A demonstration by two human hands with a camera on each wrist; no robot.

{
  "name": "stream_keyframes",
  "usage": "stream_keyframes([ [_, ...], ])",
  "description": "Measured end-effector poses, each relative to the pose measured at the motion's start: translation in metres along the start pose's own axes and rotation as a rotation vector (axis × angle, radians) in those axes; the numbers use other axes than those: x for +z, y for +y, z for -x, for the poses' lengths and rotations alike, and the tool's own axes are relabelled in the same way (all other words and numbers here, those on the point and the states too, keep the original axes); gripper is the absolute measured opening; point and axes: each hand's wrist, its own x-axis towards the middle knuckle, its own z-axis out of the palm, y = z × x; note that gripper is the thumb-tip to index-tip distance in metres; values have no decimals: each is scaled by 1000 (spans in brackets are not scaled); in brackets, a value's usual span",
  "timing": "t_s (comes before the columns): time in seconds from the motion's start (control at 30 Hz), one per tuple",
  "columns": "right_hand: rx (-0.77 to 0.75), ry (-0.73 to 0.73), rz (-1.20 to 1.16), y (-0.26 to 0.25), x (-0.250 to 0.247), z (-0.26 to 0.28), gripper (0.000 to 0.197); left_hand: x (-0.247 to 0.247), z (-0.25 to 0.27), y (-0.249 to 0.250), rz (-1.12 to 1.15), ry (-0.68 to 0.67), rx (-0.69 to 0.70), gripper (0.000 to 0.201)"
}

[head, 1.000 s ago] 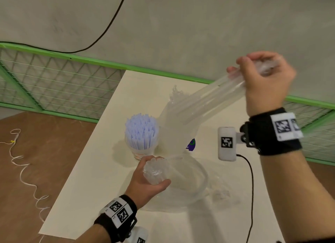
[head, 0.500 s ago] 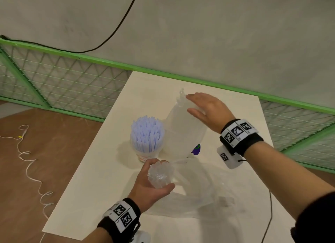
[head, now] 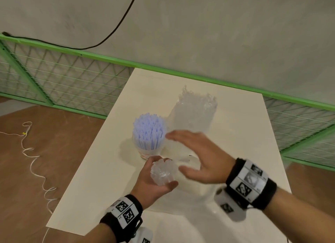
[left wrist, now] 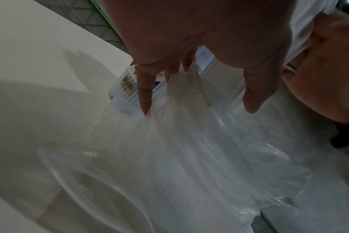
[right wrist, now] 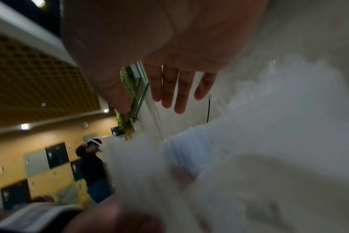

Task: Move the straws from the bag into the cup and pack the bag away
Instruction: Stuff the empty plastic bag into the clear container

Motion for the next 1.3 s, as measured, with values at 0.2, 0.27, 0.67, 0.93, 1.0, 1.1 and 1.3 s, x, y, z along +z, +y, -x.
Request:
stream_keyframes([
  [0.2, 73, 41, -258, -6, 47, 15, 68, 0, 1, 3, 36, -25, 18, 76],
  [0.27, 81, 143, -315, -6, 54, 17, 62, 1, 2, 6, 35, -34, 30, 74],
  [0.67, 204, 505, -292, -3, 84, 27, 13, 3, 6, 6, -34, 49, -9, 47],
  [0.93, 231, 697, -176, -10, 67, 35, 25, 6, 5, 17, -80, 41, 58, 39],
  [1.0, 278, 694, -213, -11, 69, 38, 36, 7, 5, 18, -84, 42, 61, 38],
  [1.1, 447, 746, -392, -7, 78, 41, 41, 9, 5, 17, -99, 35, 63, 38],
  [1.3, 506, 773, -563, -4, 85, 45, 23, 10, 3, 17, -111, 40, 48, 40],
])
